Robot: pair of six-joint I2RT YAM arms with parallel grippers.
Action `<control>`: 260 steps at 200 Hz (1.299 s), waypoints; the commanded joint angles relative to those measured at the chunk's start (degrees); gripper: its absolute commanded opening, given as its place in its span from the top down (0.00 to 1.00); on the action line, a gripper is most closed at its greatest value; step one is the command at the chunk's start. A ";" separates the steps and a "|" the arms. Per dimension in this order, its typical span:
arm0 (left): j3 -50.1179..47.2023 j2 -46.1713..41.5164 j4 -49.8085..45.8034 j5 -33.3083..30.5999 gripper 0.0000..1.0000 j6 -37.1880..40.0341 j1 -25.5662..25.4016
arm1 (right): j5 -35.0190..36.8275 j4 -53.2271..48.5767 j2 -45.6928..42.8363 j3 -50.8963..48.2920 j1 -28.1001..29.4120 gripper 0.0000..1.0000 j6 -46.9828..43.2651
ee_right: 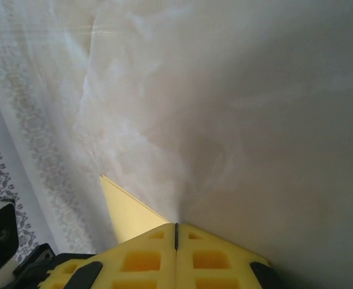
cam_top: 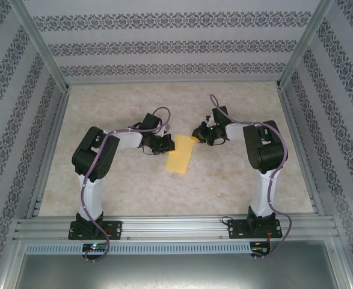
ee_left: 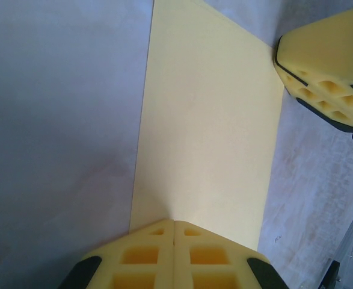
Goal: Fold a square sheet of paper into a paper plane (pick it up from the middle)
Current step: Fold the square sheet of paper in half at the center of the table.
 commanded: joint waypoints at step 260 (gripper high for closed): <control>-1.92 1.71 -5.04 -3.14 1.00 1.03 -0.83 | 4.29 20.54 -18.90 -33.17 16.22 1.00 11.31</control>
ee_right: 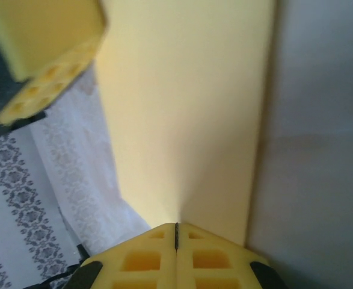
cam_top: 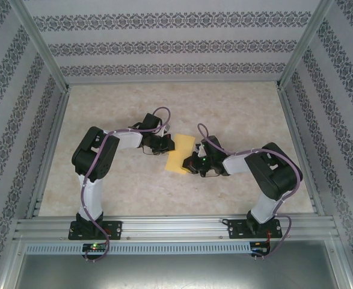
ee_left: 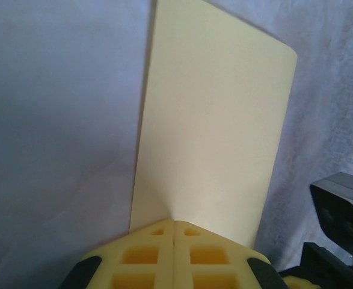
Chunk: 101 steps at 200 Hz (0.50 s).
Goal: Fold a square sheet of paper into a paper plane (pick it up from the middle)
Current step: Fold the square sheet of paper in half at the center of the table.
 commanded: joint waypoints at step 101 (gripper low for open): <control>-1.65 1.63 -5.06 -2.97 1.00 0.92 -0.81 | -2.75 1.57 -0.36 -1.19 1.79 1.00 -0.73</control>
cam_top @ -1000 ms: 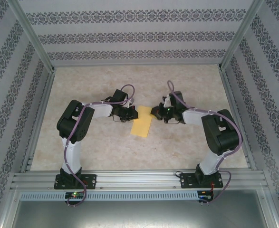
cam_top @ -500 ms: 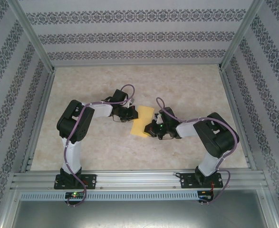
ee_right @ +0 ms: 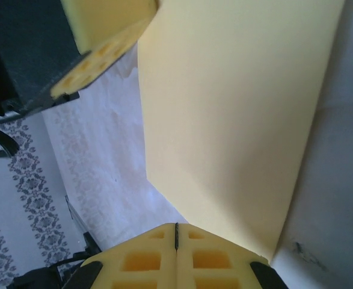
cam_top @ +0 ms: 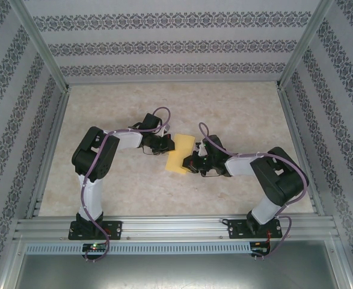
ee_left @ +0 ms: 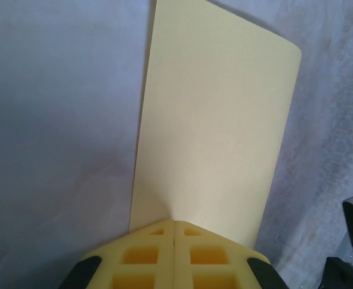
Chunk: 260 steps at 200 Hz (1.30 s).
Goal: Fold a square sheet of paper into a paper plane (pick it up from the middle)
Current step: Fold the square sheet of paper in half at the center of the table.
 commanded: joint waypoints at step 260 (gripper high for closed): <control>-8.46 -22.11 -3.42 -15.44 0.61 0.36 0.89 | 12.22 -30.61 13.74 30.39 -11.17 0.58 -16.04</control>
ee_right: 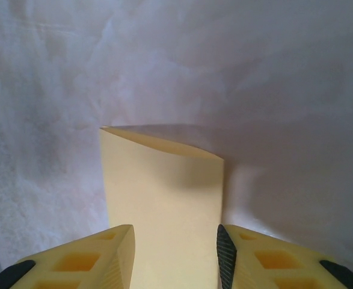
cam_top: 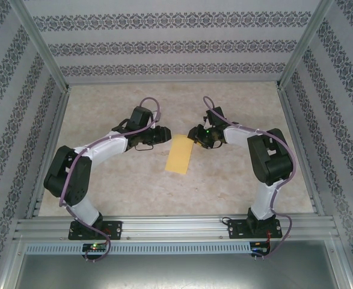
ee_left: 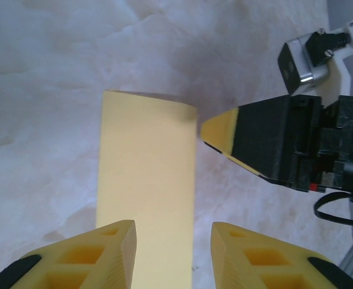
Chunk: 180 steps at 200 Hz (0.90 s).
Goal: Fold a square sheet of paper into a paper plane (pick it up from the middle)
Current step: Fold the square sheet of paper in half at the center of the table.
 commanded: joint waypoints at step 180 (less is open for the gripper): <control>-2.88 1.26 0.30 -1.12 0.62 -1.88 1.69 | 1.09 -10.53 -2.85 8.12 0.99 0.55 -8.58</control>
